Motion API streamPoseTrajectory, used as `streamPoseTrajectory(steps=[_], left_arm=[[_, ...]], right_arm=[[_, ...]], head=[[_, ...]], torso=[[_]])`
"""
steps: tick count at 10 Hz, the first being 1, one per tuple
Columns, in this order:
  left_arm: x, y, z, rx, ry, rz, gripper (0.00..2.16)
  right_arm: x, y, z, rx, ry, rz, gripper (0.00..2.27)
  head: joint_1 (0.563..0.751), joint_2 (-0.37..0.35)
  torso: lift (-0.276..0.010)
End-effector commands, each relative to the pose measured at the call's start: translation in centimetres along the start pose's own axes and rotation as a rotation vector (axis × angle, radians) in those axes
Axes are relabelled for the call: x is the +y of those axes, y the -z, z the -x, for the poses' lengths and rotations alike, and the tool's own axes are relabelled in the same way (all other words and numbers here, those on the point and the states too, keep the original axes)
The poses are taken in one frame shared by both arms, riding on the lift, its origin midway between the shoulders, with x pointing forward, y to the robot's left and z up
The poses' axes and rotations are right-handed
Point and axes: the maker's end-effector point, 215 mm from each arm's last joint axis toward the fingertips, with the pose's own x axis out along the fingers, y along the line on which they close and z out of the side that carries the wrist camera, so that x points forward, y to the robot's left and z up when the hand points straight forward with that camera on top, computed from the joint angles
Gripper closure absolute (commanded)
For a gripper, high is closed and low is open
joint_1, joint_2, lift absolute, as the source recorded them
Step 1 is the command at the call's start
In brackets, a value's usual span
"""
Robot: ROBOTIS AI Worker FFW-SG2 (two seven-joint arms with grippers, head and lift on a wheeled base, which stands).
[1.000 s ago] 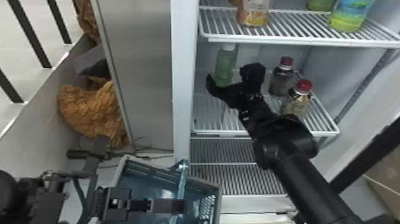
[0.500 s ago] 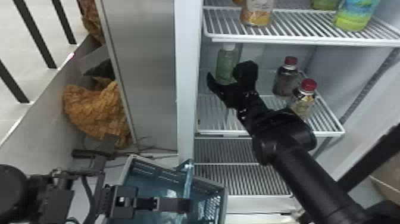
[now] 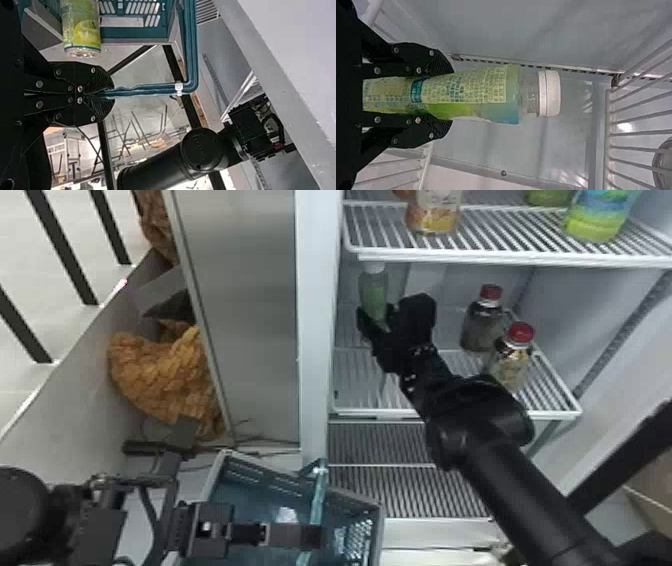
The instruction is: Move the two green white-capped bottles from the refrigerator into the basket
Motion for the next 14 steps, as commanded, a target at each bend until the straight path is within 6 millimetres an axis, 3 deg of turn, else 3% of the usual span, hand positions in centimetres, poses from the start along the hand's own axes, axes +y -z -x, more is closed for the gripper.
streamPoseTrajectory(steps=[1, 4, 8, 14], left_arm=[[0.0, 0.1, 0.1, -0.002, 0.001, 0.004, 1.17], [-0.2, 0.3, 0.0, 0.0, 0.011, 0.008, 1.17], [-0.2, 0.5, 0.1, -0.002, 0.018, 0.016, 1.17], [-0.3, 0.7, 0.1, -0.003, 0.022, 0.02, 1.17]], right_arm=[[0.3, -0.2, 0.4, -0.014, -0.002, -0.007, 0.89], [0.5, -0.7, 1.9, -0.053, 0.002, -0.022, 0.89], [-1.2, -0.2, 4.4, -0.076, 0.035, -0.047, 0.89], [-2.9, -1.7, 9.1, -0.132, 0.052, -0.059, 0.89]], head=[[0.695, -0.069], [0.695, -0.066], [0.695, -0.085], [0.695, -0.124]], torso=[[-0.263], [-0.263], [-0.263], [-0.263]])
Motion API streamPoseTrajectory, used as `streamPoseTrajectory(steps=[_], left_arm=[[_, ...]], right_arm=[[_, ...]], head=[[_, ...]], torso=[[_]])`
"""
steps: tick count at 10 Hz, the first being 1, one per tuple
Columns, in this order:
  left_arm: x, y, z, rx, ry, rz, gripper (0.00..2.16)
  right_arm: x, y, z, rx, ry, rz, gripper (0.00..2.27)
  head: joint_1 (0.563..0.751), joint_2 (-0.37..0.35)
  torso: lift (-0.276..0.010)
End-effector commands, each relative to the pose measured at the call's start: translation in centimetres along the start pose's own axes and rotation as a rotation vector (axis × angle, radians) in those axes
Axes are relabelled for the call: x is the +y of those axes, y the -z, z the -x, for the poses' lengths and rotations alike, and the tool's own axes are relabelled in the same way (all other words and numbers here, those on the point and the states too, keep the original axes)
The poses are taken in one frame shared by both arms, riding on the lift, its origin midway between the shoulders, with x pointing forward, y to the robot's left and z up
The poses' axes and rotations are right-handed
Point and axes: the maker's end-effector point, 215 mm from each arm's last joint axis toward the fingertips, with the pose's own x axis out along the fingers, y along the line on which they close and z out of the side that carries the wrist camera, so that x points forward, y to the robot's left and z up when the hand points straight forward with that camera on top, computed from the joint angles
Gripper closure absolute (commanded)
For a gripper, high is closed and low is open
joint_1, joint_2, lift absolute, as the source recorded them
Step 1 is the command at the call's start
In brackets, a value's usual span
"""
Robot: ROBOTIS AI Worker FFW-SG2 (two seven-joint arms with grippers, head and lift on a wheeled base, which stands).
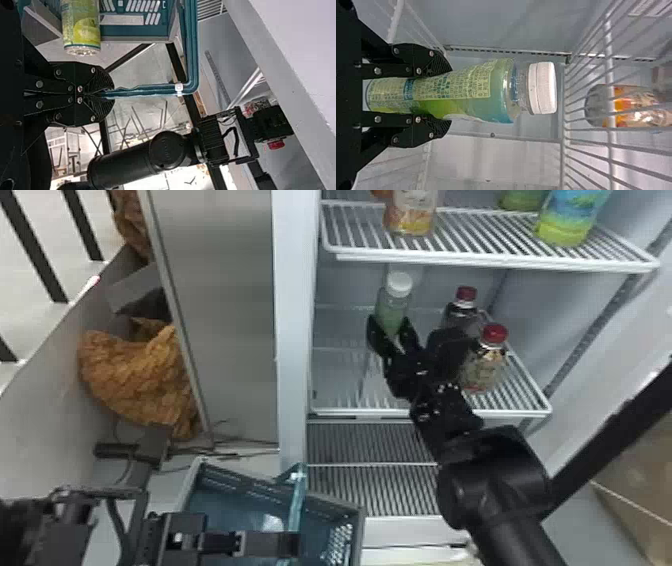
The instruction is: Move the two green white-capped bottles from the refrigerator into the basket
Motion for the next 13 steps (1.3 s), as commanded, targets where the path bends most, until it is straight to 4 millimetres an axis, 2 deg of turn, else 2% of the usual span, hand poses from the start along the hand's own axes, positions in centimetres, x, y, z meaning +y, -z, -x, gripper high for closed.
streamPoseTrajectory(steps=[1, 4, 6, 9, 13], left_arm=[[0.0, 0.1, 0.0, 0.001, 0.002, 0.001, 1.17], [0.0, 0.1, 0.0, 0.0, -0.001, -0.001, 1.17], [0.1, 0.2, 0.1, -0.002, -0.002, 0.003, 1.17], [0.2, 0.2, 0.3, -0.003, -0.006, 0.003, 1.17], [0.2, 0.2, 0.3, -0.003, -0.009, 0.001, 1.17]], right_arm=[[0.0, 0.1, 1.3, 0.004, 0.001, -0.002, 0.89], [0.7, -0.8, 3.8, 0.0, -0.026, -0.009, 0.89], [0.8, -2.5, 5.6, -0.024, -0.031, -0.015, 0.89], [2.9, -3.1, 7.7, -0.008, -0.091, -0.03, 0.89], [4.5, -3.6, 12.5, 0.035, -0.139, -0.072, 0.89]], head=[[0.695, -0.128], [0.695, -0.136], [0.695, -0.136], [0.695, -0.132], [0.695, -0.124]], torso=[[-0.263], [-0.263], [-0.263], [-0.263], [-0.263]])
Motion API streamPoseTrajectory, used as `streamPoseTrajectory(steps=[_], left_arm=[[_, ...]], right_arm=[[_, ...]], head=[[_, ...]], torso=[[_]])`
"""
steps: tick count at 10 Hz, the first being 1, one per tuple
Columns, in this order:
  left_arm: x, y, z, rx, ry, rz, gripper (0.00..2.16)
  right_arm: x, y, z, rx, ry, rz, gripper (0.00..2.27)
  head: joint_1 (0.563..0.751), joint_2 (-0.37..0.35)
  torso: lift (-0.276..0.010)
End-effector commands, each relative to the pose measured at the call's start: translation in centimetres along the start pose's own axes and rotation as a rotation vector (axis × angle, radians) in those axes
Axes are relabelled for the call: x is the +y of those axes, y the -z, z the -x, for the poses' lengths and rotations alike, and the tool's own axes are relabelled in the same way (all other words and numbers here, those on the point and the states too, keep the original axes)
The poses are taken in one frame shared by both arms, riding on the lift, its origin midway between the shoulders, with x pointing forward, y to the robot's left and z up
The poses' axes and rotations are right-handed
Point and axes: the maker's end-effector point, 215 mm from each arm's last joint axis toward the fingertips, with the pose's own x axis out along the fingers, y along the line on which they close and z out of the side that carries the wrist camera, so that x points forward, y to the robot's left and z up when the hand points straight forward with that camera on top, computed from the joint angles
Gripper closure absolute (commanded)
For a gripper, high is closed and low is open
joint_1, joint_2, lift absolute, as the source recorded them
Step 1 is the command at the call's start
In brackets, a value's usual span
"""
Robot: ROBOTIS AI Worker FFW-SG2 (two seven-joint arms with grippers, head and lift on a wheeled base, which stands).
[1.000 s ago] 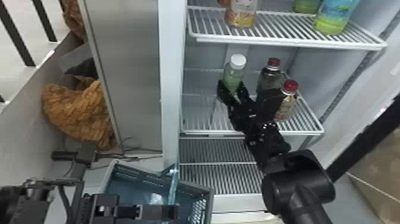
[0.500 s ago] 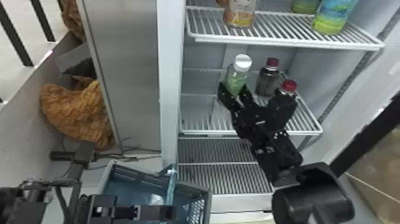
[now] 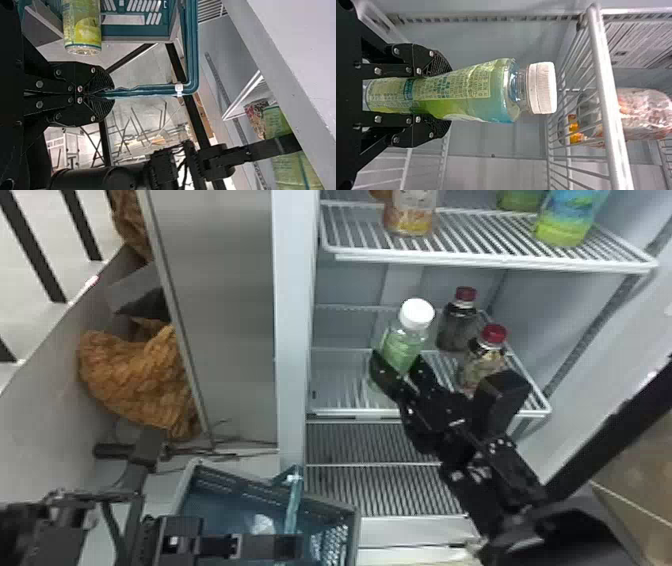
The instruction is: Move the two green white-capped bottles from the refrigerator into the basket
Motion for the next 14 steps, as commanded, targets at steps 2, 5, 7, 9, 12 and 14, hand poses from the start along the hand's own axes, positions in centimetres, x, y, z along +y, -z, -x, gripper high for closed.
streamPoseTrajectory(steps=[2, 5, 7, 9, 12, 14], left_arm=[[0.1, -0.1, 0.1, -0.001, -0.003, 0.0, 1.17], [0.2, 0.2, 0.1, -0.001, -0.004, 0.005, 1.17], [0.4, 0.3, 0.2, -0.001, -0.006, 0.009, 1.17], [0.4, 0.3, 0.3, -0.002, -0.007, 0.012, 1.17], [0.5, 0.1, 0.5, -0.009, -0.012, 0.01, 1.17], [0.6, -0.2, 0.8, -0.015, -0.017, 0.005, 1.17]], right_arm=[[2.1, -2.2, 3.3, -0.015, -0.036, -0.049, 0.89], [3.1, -2.3, 6.8, 0.005, -0.054, -0.121, 0.89], [3.5, -2.2, 8.6, 0.019, -0.065, -0.151, 0.89], [3.5, -1.0, 10.3, 0.056, -0.095, -0.163, 0.89], [5.5, 0.4, 12.2, 0.113, -0.191, -0.198, 0.89], [7.0, 2.1, 13.0, 0.165, -0.252, -0.225, 0.89]], head=[[0.695, -0.122], [0.695, -0.115], [0.695, -0.125], [0.695, -0.13], [0.695, -0.137], [0.695, -0.123]], torso=[[-0.263], [-0.263], [-0.263], [-0.263], [-0.263], [-0.263]])
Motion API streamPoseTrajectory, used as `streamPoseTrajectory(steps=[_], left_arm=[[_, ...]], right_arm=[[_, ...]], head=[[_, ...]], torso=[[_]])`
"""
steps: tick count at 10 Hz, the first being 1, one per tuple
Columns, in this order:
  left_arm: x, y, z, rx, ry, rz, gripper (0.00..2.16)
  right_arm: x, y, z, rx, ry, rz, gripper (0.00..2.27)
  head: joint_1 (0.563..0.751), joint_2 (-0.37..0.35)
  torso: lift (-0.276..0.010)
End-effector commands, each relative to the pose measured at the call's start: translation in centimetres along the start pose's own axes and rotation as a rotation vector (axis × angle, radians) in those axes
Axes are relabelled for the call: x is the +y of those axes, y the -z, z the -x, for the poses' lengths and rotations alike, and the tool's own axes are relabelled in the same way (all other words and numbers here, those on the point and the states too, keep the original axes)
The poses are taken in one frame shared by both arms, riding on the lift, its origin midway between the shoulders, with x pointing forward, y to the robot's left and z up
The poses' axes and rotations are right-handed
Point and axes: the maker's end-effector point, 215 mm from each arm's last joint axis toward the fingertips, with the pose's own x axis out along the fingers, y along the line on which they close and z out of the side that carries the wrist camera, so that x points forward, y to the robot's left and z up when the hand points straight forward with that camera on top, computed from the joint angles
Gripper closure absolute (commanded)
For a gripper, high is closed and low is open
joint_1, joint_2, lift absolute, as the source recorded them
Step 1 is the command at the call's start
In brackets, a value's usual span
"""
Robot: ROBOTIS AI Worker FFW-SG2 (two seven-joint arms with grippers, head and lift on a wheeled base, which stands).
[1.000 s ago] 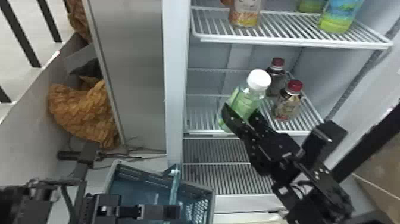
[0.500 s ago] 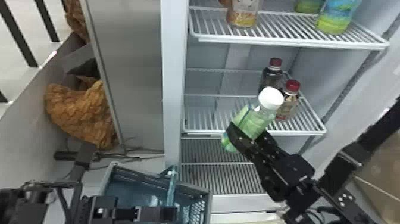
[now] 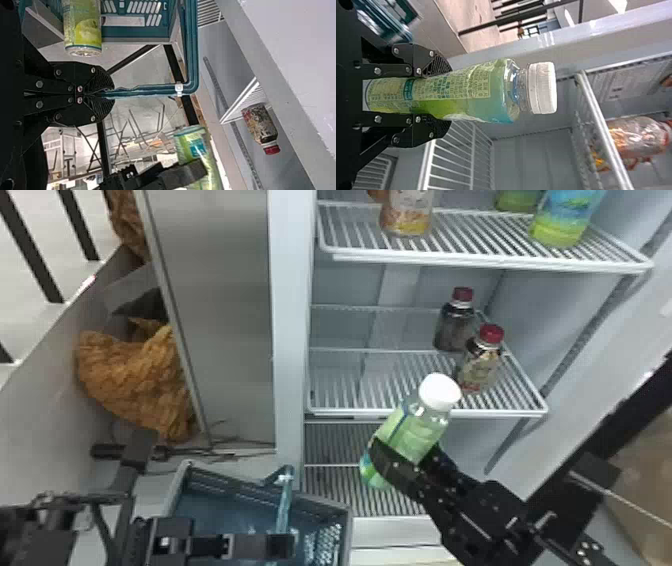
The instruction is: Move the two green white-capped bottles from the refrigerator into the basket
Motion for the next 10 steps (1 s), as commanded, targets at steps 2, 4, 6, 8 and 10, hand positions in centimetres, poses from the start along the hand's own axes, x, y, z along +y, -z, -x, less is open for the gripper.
streamPoseTrajectory(steps=[2, 4, 6, 8, 10], left_arm=[[0.1, -0.5, 0.4, -0.011, -0.009, -0.008, 1.17], [0.2, -0.7, 0.4, -0.012, -0.015, -0.011, 1.17], [0.3, -0.8, 0.5, -0.012, -0.018, -0.013, 1.17], [0.3, -1.0, 0.6, -0.014, -0.022, -0.018, 1.17], [0.2, -1.2, 0.6, -0.012, -0.024, -0.025, 1.17]], right_arm=[[1.6, 3.7, -1.4, 0.062, -0.108, -0.083, 0.89], [2.9, 5.9, -3.3, 0.085, -0.185, -0.128, 0.89], [4.0, 7.9, -4.6, 0.109, -0.245, -0.174, 0.89], [4.5, 10.2, -5.1, 0.159, -0.275, -0.219, 0.89], [5.1, 12.0, -5.6, 0.204, -0.301, -0.239, 0.89]], head=[[0.695, -0.092], [0.695, -0.058], [0.695, -0.01], [0.695, 0.016], [0.695, 0.034]], torso=[[-0.263], [-0.263], [-0.263], [-0.263], [-0.263]])
